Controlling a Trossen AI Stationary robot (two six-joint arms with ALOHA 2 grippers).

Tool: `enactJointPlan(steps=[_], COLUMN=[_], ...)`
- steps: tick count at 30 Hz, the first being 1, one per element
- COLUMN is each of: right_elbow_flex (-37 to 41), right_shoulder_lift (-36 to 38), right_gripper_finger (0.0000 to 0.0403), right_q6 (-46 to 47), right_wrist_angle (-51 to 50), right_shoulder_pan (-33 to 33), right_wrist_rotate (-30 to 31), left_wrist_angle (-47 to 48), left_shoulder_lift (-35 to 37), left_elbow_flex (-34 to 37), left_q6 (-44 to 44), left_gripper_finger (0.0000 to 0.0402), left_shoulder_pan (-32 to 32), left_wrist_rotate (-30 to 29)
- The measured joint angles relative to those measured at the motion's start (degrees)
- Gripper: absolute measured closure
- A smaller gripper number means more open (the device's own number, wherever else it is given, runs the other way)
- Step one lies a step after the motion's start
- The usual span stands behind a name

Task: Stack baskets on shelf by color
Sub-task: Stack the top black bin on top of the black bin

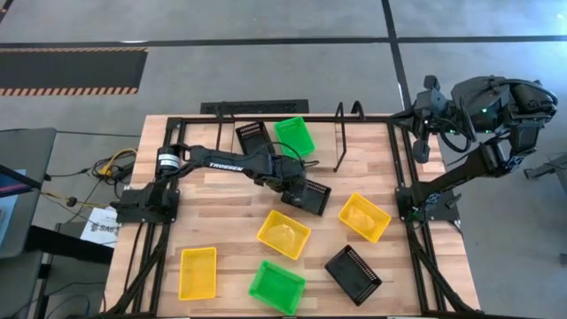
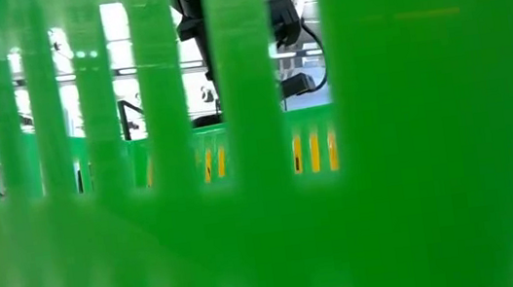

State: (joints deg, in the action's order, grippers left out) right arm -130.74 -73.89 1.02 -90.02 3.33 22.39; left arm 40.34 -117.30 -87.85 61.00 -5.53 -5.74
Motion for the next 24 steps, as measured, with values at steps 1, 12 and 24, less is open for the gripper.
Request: enactJointPlan(steps=[1, 12, 24], right_elbow_flex=[0.0, 0.0, 0.0], right_shoulder_lift=[-0.01, -0.02, 0.0], right_gripper_finger=[0.0377, 0.0377, 0.0377], right_q6=[0.0, 0.0, -0.12], right_wrist_angle=[0.0, 0.0, 0.0], right_shoulder_pan=[0.0, 0.0, 0.0], right_wrist_rotate=[0.01, 0.0, 0.0], left_wrist_angle=[0.05, 7.53, 40.89], left_shoulder_lift=[0.0, 0.0, 0.02], left_elbow_flex=[0.0, -7.69, -40.9], left_q6=[-0.89, -7.8, -17.65], left_gripper_finger=[0.0396, 0.0401, 0.0401], left_shoulder_pan=[-0.16, 0.76, 3.81], left_wrist_rotate=[0.36, 3.25, -4.14])
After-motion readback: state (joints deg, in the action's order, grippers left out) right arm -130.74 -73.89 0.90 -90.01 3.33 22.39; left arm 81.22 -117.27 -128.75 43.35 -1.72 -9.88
